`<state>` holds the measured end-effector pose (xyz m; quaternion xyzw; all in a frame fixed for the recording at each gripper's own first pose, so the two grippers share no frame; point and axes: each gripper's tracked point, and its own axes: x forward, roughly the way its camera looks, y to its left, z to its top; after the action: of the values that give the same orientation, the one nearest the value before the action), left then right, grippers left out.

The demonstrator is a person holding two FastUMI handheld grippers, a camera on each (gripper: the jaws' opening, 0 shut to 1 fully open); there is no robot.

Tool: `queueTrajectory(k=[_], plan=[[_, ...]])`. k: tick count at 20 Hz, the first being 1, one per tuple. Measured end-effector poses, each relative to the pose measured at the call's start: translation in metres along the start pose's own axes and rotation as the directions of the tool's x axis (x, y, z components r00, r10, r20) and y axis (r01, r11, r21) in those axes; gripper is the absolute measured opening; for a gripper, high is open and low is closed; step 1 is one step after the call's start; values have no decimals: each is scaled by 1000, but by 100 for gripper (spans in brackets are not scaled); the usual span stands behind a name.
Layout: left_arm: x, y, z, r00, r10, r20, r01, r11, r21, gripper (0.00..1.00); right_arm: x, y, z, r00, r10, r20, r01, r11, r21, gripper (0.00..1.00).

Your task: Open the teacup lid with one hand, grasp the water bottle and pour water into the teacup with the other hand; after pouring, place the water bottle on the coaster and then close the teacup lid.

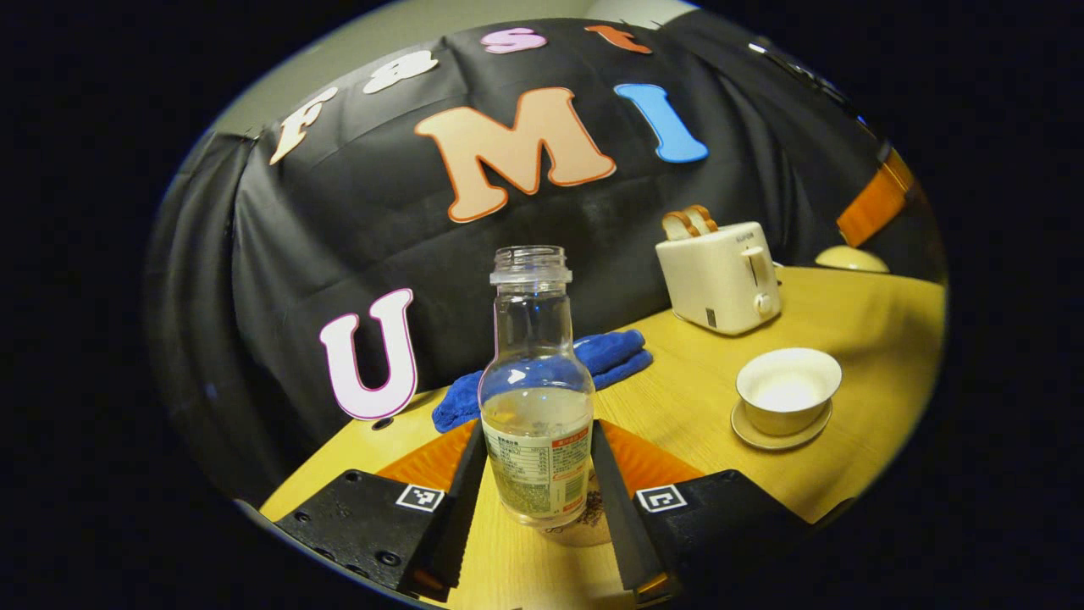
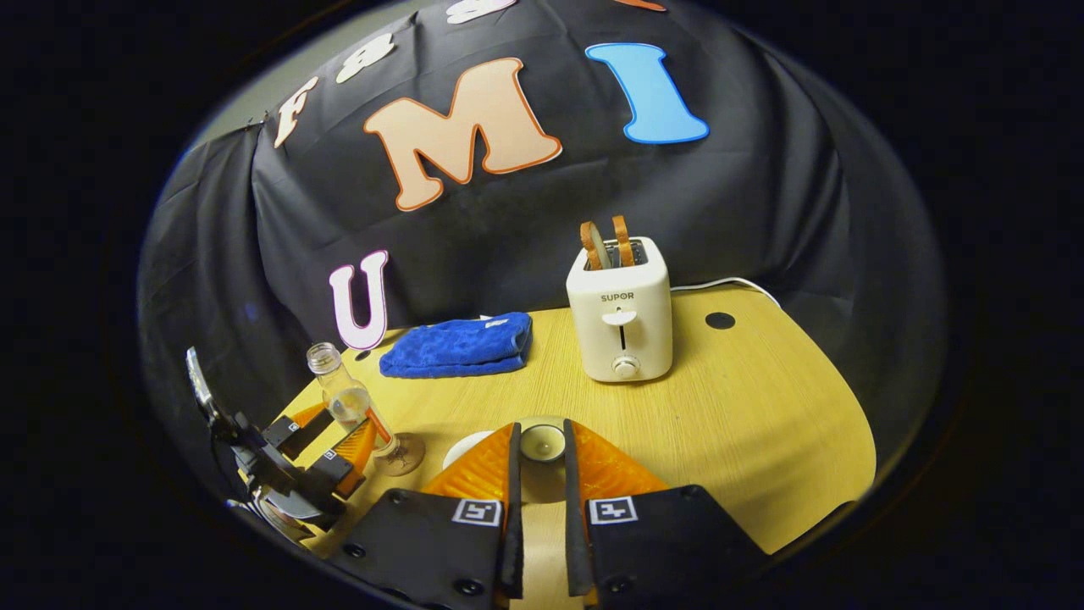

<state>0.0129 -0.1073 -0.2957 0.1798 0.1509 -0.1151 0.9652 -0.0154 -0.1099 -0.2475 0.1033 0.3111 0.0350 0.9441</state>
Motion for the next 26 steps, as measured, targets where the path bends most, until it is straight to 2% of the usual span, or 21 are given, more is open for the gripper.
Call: queueTrajectory(k=[1,7,8,11,14,16,19,21,26], plan=[[-1,-2,3,1000,-12,-1,12,999,31,67,0,1,-2,1000,5,-1,-5,1000,3,23],[-5,-11,11,999,-45,-9,46,974,220,66,-6,2,-15,1000,23,-5,-23,999,43,23],[-5,-13,11,999,-53,-9,54,968,244,66,-7,1,-16,1000,25,-5,-24,999,46,27],[-6,-21,10,997,-77,-29,82,938,337,66,-8,-3,-17,1000,24,-1,-24,998,58,21],[-4,-29,12,994,-102,-47,112,881,459,66,-11,-8,-18,1000,22,4,-22,997,80,21],[-6,-35,13,991,-122,-45,128,853,507,66,-13,-13,-18,1000,17,9,-17,995,94,23],[-11,-45,17,987,-152,-51,153,802,577,66,-16,-19,-17,1000,8,24,-11,994,109,20],[-12,-53,14,981,-179,-68,183,767,615,65,-18,-22,-19,1000,8,25,-10,993,119,23],[-18,-61,7,968,-218,-127,241,650,720,65,-22,-27,-25,1000,5,28,-9,989,145,23]])
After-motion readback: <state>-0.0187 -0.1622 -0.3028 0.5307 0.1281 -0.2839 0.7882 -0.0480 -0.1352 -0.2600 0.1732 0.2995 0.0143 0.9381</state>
